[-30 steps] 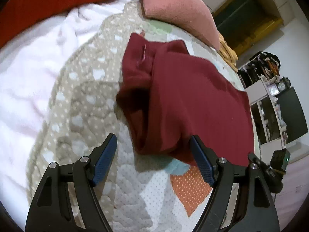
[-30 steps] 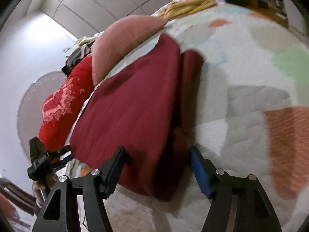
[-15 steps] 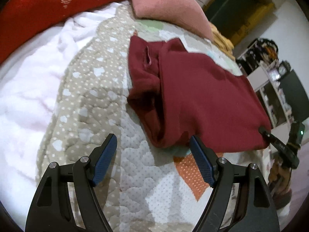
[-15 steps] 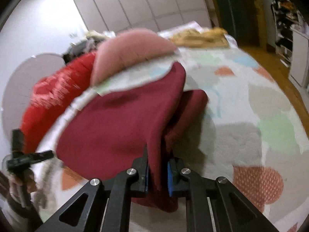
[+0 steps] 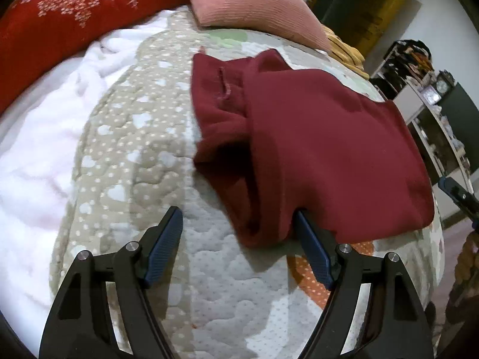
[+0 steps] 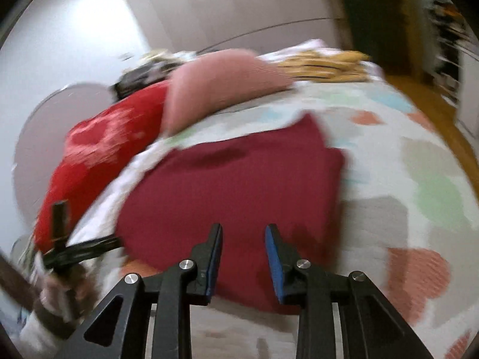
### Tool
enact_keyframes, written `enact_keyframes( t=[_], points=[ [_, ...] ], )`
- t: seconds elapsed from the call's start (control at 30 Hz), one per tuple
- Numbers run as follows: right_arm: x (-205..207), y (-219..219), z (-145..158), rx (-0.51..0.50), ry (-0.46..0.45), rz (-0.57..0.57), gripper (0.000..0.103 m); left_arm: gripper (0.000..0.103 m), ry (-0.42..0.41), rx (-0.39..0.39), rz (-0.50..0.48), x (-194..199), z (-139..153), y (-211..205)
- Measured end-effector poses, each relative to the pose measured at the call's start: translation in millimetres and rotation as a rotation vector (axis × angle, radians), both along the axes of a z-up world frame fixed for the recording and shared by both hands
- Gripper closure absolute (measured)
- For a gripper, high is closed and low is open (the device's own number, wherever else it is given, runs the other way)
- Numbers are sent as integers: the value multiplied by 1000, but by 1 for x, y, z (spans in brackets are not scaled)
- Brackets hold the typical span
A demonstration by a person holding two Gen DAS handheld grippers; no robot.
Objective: Fold small clothes
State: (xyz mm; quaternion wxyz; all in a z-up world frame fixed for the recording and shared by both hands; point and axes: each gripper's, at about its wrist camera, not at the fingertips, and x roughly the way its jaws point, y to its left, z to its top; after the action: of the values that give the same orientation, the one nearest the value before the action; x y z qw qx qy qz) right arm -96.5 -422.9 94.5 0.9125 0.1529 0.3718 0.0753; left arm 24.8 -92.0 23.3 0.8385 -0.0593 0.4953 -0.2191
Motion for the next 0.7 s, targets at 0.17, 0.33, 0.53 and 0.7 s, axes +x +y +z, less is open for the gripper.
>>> enact_keyframes(
  t=[0.17,0.33,0.53,0.7],
  points=[
    [56,76,-15,-30,16,181,75,25,-3,-2,13,-5,0,10],
    [124,138,-40,-51,51,261,75,25,1,-19,6,-6,0,14],
    [172,204,-67,-32,128,377,75,25,11,-4,-17,-5,2,17],
    [180,218,-63,9,124,401,75,25,19,-4,-12,-5,2,26]
  ],
)
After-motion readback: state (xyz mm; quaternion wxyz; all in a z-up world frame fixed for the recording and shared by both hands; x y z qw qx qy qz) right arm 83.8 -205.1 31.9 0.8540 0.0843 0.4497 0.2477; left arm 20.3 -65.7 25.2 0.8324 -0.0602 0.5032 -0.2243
